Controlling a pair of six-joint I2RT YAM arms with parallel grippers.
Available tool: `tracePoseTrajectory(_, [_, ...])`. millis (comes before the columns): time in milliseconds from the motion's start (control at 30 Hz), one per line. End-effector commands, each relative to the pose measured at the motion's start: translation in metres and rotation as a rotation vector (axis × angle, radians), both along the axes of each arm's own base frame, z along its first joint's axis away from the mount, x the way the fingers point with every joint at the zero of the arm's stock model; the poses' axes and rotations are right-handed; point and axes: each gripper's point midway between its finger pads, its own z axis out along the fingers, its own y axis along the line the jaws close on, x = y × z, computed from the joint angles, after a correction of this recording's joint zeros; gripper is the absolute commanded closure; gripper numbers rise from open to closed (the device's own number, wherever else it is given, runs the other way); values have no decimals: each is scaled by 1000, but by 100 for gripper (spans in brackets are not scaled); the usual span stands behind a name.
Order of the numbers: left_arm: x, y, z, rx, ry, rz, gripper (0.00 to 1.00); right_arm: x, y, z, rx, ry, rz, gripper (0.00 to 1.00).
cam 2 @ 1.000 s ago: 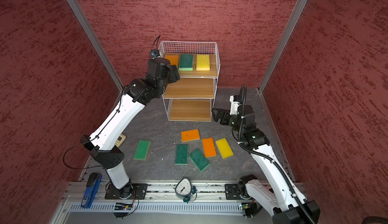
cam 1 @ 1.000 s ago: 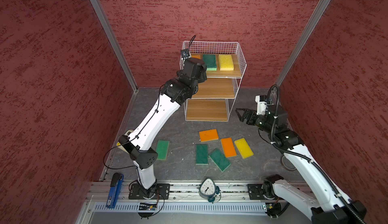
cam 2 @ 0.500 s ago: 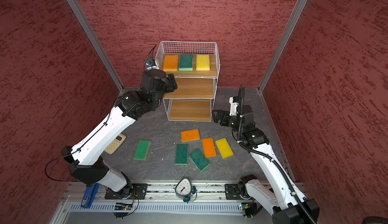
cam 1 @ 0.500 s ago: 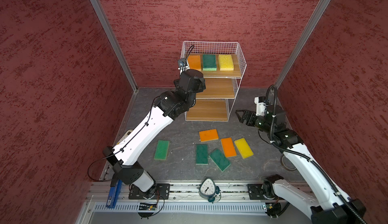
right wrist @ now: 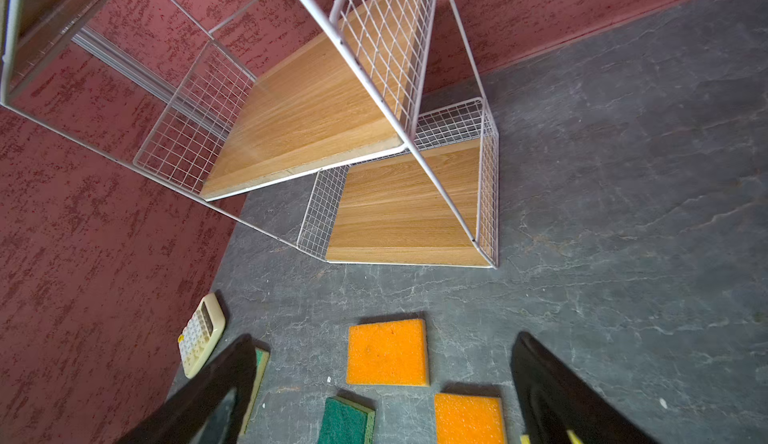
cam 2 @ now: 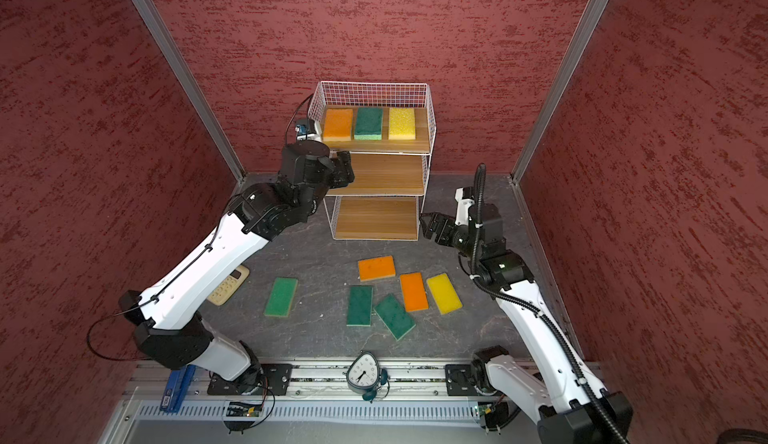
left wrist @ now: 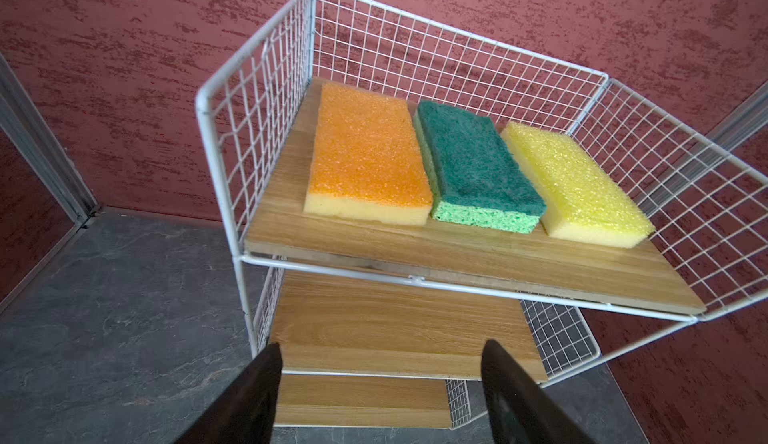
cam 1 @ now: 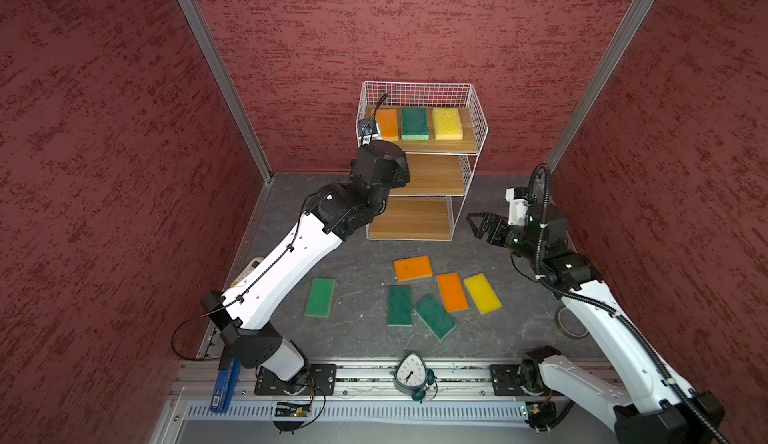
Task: Place and organize the cleaning sponges onto the shelf
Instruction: 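Lift the open left gripper up and back from the top shelf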
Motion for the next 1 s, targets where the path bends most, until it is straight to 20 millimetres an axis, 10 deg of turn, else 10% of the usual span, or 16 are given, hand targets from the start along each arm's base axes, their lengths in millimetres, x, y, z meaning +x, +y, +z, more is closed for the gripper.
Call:
tracePoseTrajectory(0, [-5,-9,10,16,-15,-69,29,5,-1,10,-5,-15,-23,3])
tracePoseTrajectory(967, [43,-3,24,-23,-24,-82,56,15,3,20,-31,-62,1,3])
